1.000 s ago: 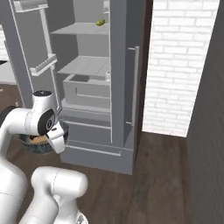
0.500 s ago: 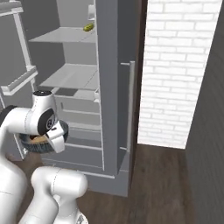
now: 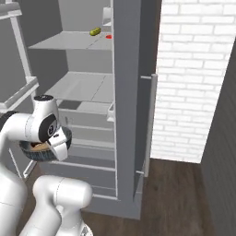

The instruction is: Pick the chicken drumstick and sweet potato from their plates and place them in the bowl. Then put the bowl in the fridge.

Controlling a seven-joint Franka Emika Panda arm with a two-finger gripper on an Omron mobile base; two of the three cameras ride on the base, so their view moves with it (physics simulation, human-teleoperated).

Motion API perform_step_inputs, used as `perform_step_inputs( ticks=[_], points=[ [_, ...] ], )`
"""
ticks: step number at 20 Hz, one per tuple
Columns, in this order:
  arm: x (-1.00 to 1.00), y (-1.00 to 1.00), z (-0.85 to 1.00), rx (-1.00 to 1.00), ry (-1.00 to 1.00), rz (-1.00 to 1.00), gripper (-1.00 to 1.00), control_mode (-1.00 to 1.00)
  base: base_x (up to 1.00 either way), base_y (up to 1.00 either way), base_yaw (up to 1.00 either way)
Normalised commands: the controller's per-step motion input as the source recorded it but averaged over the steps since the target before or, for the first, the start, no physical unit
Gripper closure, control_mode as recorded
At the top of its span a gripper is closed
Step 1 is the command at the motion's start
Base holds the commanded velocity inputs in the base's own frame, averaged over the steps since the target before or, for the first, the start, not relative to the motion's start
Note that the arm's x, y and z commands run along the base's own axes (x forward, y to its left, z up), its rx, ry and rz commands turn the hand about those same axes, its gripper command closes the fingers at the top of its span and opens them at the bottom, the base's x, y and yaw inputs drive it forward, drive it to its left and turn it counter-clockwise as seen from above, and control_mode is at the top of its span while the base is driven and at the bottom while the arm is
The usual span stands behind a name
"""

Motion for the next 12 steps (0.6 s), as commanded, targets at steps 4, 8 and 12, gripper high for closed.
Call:
perform_step_inputs(
  ticks=[4,8,12],
  points=[
    [0.00,0.00,0.00,0.00,0.00,0.00,1.00,1.00,0.96,0.26,-0.01],
    [0.00,0.00,0.00,0.00,0.00,0.00,1.00,1.00,0.89,0.38,0.00],
    [0.00,0.00,0.00,0.00,0.00,0.00,1.00,1.00,0.55,0.00,-0.01]
  ],
)
